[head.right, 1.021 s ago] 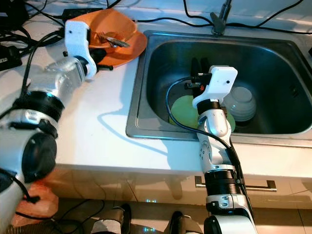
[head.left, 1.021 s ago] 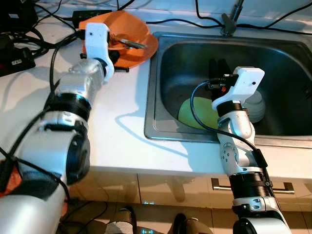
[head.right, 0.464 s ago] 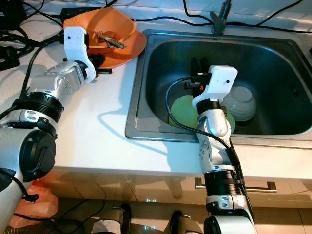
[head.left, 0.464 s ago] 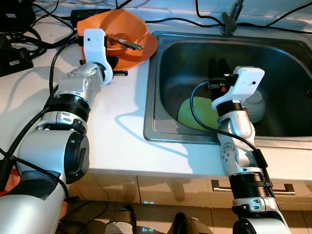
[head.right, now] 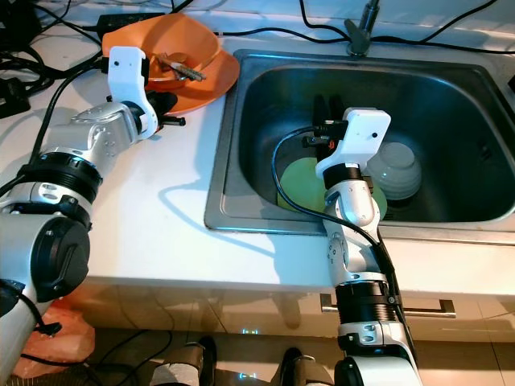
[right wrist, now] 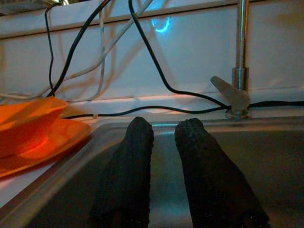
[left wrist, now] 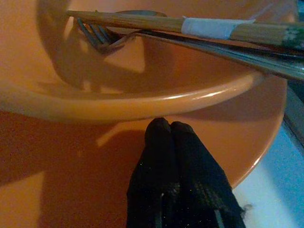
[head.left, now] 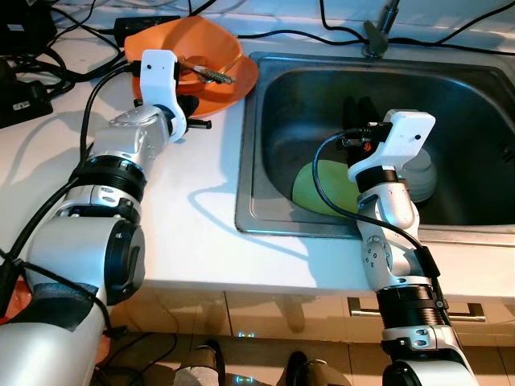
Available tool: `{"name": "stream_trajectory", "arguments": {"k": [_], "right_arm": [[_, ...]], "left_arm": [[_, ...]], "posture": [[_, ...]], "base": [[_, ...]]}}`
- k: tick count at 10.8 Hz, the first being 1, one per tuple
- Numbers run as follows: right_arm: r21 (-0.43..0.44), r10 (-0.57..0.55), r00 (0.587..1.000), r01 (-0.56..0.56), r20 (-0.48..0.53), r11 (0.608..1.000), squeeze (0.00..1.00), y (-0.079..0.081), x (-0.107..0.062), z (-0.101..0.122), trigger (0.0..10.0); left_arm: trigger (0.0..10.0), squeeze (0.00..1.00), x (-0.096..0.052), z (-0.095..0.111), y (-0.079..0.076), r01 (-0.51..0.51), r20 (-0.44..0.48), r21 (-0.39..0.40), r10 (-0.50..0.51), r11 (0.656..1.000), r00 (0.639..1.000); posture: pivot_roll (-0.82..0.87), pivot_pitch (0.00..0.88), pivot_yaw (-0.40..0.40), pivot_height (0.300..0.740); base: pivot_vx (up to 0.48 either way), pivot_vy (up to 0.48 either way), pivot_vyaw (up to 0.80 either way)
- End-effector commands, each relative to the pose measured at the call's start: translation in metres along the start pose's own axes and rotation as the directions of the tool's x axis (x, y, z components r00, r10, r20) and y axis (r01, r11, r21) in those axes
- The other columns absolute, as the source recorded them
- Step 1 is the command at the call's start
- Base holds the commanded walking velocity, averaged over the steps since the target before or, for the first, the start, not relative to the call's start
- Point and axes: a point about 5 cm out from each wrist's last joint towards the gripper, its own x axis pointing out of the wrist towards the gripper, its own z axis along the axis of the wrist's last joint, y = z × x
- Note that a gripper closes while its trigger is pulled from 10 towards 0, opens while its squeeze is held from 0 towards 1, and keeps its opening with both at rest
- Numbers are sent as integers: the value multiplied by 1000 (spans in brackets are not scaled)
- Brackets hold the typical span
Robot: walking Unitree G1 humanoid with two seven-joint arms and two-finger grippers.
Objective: Kitchen organization
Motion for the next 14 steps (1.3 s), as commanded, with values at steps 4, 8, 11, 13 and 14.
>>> {"name": "stream_trajectory", "arguments": {"k": [4, 8, 11, 13, 14], "right_arm": [[28, -2, 998, 3, -55, 1000, 0, 3, -6, -14, 10000], [26, -8, 998, 10, -59, 1000, 0, 1, -8, -15, 10000], [31, 1, 998, 1, -63, 1000, 0, 3, -6, -16, 10000], [32, 2, 998, 0, -64, 999, 0, 3, -7, -15, 10000], [34, 3, 998, -1, -66, 999, 0, 3, -7, -16, 10000]], "left_arm": [[10000, 0, -7, -48, 17, -22, -178, -51, 13, 998, 984], [10000, 0, -30, -64, 17, -6, -213, -132, -22, 991, 977], [10000, 0, -55, -53, 14, -1, -188, -126, -23, 992, 982], [10000, 0, -82, -43, 9, -1, -167, -114, -18, 994, 986], [10000, 0, -94, -41, 8, -2, -164, -110, -16, 994, 986]], "posture": [[169, 199, 10, 740], [178, 215, 12, 740], [194, 223, 8, 740], [202, 233, 6, 740], [205, 237, 5, 740]], "base": [[0, 0, 0], [0, 0, 0], [0, 0, 0], [0, 0, 0], [0, 0, 0]]}}
